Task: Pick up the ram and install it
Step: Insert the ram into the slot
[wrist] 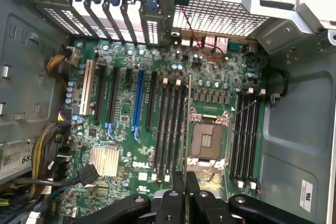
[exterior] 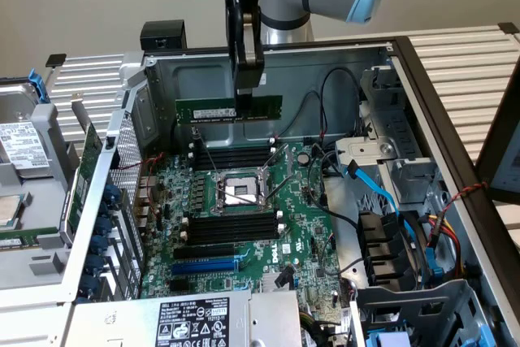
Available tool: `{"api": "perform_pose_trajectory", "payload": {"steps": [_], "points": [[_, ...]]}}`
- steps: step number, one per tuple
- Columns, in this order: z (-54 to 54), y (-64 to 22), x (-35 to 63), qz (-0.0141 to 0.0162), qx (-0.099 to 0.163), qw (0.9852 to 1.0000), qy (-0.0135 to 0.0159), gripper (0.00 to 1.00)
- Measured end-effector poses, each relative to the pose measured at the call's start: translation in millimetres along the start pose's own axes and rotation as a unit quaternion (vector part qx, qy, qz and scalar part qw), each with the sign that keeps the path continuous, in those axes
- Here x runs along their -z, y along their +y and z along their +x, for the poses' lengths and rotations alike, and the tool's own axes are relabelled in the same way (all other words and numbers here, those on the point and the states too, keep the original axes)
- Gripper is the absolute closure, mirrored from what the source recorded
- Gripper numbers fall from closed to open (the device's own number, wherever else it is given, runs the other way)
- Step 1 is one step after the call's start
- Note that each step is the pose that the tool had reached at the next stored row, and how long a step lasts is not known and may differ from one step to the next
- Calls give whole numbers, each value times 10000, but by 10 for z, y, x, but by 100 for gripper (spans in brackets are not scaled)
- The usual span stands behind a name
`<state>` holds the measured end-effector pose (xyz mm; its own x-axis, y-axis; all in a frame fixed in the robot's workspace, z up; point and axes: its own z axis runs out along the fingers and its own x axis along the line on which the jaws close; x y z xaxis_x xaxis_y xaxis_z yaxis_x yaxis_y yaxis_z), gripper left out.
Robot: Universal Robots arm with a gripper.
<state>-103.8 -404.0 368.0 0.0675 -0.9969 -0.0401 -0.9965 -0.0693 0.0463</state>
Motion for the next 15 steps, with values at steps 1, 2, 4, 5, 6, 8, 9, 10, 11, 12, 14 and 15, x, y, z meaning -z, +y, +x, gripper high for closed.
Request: {"api": "perform_pose_trajectory", "payload": {"steps": [1, 2, 4, 5, 6, 8, 9, 10, 11, 12, 14, 15], "points": [[-2, -1, -7, -2, -2, 10000, 25, 87], [-2, -1, -10, -2, -3, 10000, 44, 87], [-2, -1, -13, -4, -5, 10000, 73, 87], [-3, -1, -13, -6, -6, 10000, 97, 87], [-8, -1, -15, -9, -9, 9999, 135, 87], [-47, -4, -21, -14, -12, 9998, 209, 87], [-75, -6, -26, -11, -13, 9997, 239, 87], [-98, -8, -29, -7, -14, 9997, 263, 87], [-107, -8, -31, 2, -15, 9996, 280, 87], [-109, -9, -35, 22, -15, 9996, 286, 87], [-109, -9, -48, 67, -15, 9996, 289, 87], [-109, -6, -57, 89, -17, 9995, 290, 87]]}}
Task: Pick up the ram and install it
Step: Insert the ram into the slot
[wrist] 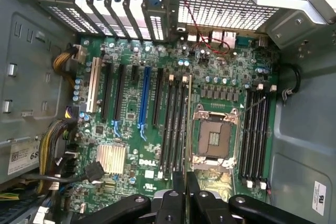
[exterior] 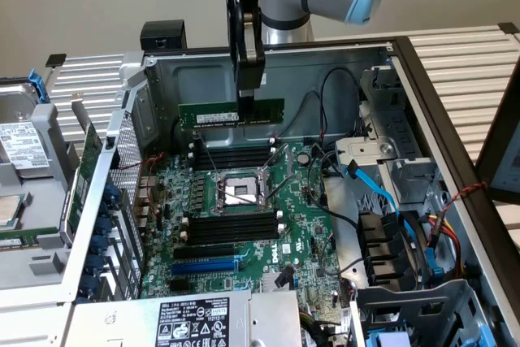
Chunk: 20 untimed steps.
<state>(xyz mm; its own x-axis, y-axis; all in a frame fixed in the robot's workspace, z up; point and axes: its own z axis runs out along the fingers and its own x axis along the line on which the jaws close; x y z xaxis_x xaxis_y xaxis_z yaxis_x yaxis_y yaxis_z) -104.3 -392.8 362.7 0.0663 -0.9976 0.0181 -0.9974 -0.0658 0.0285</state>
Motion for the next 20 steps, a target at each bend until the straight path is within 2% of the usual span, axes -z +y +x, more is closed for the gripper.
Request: {"api": "perform_pose_trajectory", "payload": {"steps": [1, 12, 16, 20], "points": [[-1, 4, -9, 10, -7, 10000, 0, 87], [-3, 29, -63, 20, -94, 10000, -3, 87], [-14, 34, -123, 44, -95, 9999, -1, 87], [-17, 43, -194, 52, -95, 9999, 0, 87]]}}
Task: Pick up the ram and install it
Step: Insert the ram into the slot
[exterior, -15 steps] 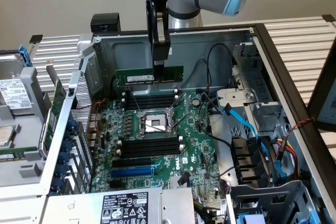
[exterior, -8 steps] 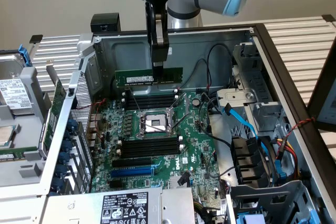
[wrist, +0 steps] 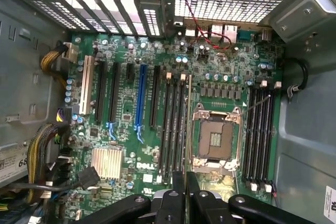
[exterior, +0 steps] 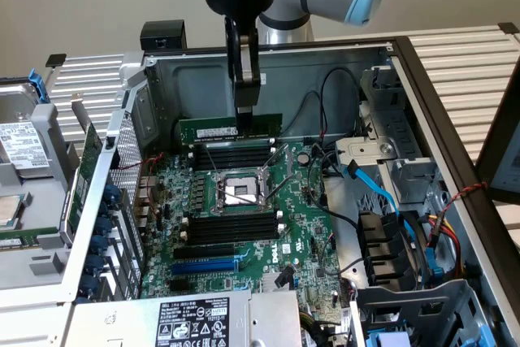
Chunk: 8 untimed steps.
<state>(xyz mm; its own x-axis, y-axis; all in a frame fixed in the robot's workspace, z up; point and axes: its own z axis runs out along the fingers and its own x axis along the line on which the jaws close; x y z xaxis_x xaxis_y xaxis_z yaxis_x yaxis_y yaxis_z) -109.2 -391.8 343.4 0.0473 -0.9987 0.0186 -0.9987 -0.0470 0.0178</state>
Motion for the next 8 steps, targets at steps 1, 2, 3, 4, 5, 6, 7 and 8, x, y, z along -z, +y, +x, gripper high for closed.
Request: {"api": "perform_pose_trajectory", "payload": {"steps": [1, 2, 3, 4, 5, 6, 7, 8], "points": [[0, 5, -18, 2, 0, 10000, 0, 87], [-1, 11, -37, 6, 0, 10000, 0, 87], [-2, 20, -53, 9, 0, 10000, 1, 87], [-3, 30, -69, 14, 0, 10000, 0, 87], [-2, 38, -82, 19, 0, 10000, 1, 87], [-1, 45, -95, 23, 0, 10000, 1, 87], [-1, 52, -109, 28, -1, 10000, 1, 87], [0, 57, -125, 33, -1, 10000, 1, 87]]}}
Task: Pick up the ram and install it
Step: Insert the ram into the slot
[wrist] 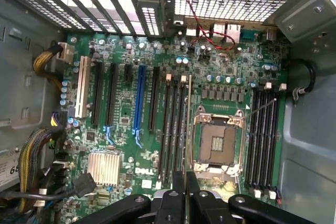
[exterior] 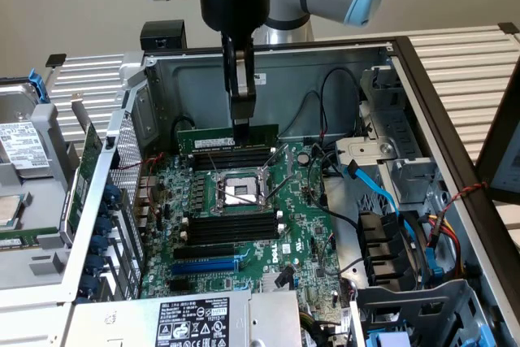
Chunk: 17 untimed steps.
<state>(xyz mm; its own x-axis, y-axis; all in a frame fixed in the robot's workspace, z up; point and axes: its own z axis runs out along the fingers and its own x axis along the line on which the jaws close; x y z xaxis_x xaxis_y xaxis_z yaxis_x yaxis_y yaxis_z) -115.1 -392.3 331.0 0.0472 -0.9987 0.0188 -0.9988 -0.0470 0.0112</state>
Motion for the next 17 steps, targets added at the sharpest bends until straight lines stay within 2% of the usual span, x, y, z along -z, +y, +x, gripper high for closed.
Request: {"api": "perform_pose_trajectory", "payload": {"steps": [4, 9, 14, 17], "points": [[-1, 1, -73, 10, 1, 10000, -9, 87], [-3, 4, -154, 13, 0, 10000, -43, 87], [-4, 5, -223, 13, 0, 10000, -53, 87], [-4, 6, -225, 13, 0, 10000, -55, 87]]}}
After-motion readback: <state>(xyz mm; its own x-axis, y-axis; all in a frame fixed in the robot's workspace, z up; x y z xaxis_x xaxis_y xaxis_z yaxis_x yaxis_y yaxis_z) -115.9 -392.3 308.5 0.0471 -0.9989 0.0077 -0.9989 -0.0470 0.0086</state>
